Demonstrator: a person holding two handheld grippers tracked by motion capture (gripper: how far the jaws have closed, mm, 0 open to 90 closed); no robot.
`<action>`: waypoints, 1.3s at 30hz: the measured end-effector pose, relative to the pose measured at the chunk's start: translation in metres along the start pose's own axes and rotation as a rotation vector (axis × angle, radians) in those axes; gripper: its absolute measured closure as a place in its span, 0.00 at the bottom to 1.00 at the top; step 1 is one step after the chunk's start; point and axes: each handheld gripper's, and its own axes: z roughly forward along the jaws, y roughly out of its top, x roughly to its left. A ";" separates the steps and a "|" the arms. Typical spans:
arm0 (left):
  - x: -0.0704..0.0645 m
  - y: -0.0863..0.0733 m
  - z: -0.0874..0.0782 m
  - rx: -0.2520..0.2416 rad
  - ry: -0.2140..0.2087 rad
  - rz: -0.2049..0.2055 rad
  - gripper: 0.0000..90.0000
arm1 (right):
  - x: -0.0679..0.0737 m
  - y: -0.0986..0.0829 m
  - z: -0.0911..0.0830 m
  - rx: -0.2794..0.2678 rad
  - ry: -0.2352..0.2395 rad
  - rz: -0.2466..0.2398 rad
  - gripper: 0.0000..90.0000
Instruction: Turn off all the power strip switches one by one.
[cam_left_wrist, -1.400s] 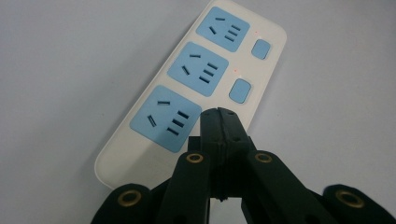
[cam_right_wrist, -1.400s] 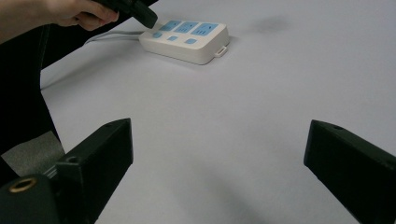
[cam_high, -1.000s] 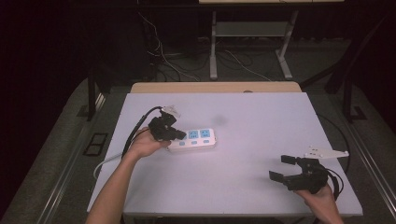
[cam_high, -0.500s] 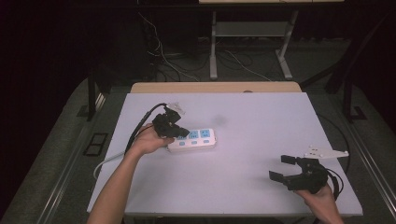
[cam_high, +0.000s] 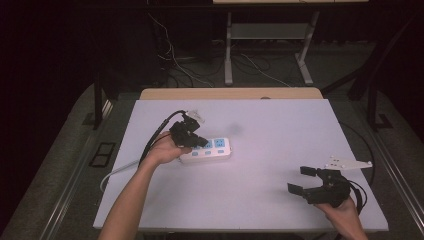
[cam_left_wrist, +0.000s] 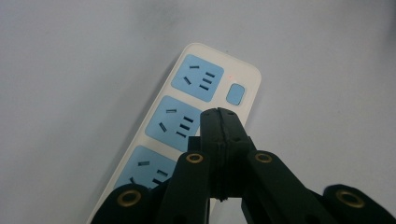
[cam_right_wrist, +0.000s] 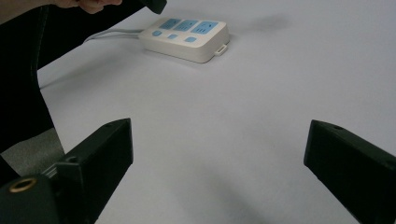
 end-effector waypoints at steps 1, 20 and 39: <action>0.000 0.000 0.001 0.003 0.001 0.000 0.99 | 0.000 0.000 0.000 0.001 0.000 0.000 0.09; 0.000 -0.001 0.023 0.036 -0.007 0.003 0.99 | 0.000 0.000 0.000 0.007 0.003 -0.001 0.09; -0.002 -0.006 0.032 0.070 -0.014 0.010 1.00 | 0.000 0.000 0.001 0.009 0.004 -0.003 0.09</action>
